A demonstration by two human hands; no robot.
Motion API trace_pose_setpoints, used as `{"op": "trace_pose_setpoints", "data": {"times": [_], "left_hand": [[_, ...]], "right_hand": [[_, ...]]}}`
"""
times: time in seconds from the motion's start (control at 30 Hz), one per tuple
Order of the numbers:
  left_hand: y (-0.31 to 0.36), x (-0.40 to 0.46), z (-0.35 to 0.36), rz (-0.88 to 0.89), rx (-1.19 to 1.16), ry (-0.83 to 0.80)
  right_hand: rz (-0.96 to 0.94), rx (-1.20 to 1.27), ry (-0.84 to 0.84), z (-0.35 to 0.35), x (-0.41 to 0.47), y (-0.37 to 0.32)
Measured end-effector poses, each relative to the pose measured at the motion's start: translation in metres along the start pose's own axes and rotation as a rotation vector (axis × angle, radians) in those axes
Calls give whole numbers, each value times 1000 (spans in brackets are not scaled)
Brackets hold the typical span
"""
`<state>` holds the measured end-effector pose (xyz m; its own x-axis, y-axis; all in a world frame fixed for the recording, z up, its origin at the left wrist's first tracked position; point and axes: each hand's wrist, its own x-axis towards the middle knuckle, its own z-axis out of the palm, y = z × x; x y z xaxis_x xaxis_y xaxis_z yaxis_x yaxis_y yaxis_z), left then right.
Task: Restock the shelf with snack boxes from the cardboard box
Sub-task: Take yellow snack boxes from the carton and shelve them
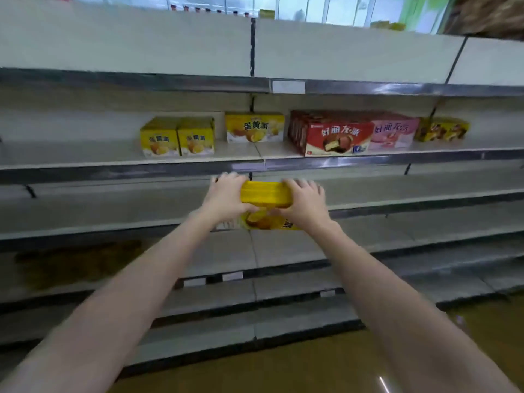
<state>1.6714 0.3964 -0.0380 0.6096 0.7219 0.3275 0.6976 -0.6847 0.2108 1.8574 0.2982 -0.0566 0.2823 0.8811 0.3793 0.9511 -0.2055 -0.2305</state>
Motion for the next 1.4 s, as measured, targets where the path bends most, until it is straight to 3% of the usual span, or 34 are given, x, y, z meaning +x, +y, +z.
{"op": "trace_pose_setpoints", "data": {"times": [0.27, 0.5, 0.6, 0.73, 0.83, 1.0, 1.2, 1.4], "left_hand": [[-62, 51, -43, -60, -222, -33], [-75, 110, -48, -99, -366, 53], [-78, 141, -45, -127, -311, 77], [-70, 175, -52, -164, -13, 93], [-73, 202, -56, -170, -18, 46], [-87, 229, -62, -196, -234, -94], [-80, 253, -53, -118, -182, -264], [-49, 246, -51, 9, -140, -378]], "right_hand": [[43, 365, 39, -8, 78, -35], [128, 451, 297, -4, 138, -35], [144, 433, 239, -2, 167, -28], [150, 422, 57, 0, 214, -11], [127, 526, 0, 2, 242, 5], [112, 839, -16, 10, 269, 34], [41, 741, 67, 8, 274, 49], [153, 738, 66, 1, 239, 54]]}}
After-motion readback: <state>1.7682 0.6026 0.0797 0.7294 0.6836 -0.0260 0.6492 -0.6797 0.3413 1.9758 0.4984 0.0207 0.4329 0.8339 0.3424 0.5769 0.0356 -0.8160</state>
